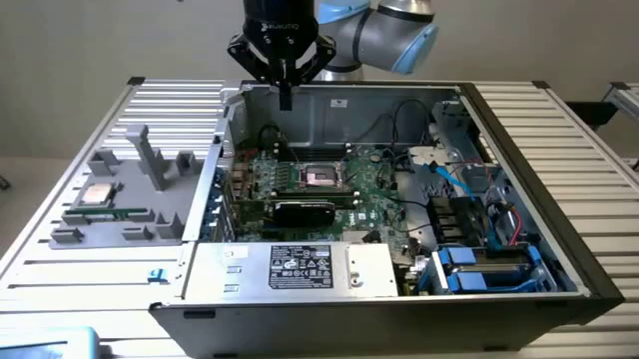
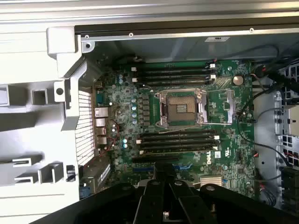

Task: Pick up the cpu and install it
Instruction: 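Reach for the cpu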

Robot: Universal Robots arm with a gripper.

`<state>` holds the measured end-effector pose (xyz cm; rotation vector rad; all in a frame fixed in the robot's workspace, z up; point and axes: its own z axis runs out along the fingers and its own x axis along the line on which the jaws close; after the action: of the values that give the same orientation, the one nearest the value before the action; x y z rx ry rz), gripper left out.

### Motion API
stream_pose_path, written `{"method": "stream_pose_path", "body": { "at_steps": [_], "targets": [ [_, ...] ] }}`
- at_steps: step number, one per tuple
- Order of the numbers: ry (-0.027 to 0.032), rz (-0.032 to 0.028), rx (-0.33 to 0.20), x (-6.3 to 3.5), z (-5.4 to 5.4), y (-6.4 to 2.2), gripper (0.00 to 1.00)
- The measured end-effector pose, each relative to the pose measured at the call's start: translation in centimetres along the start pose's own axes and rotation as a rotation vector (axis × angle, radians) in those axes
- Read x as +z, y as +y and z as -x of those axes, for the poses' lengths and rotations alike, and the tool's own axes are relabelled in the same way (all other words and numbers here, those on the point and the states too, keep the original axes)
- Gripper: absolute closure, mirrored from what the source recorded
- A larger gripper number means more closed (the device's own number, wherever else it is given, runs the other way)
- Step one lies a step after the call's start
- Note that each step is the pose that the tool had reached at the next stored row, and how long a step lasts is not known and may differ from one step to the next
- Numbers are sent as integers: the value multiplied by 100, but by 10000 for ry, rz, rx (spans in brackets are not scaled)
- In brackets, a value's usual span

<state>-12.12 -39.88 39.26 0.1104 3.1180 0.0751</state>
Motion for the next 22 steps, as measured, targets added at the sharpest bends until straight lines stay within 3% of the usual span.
{"method": "stream_pose_path", "body": {
  "at_steps": [14,17,22],
  "targets": [
    [1,0,1,0,-10,-1,89],
    [1,-1,0,-2,-75,-5,89],
    [0,0,0,-7,-296,-20,89]
  ]
}}
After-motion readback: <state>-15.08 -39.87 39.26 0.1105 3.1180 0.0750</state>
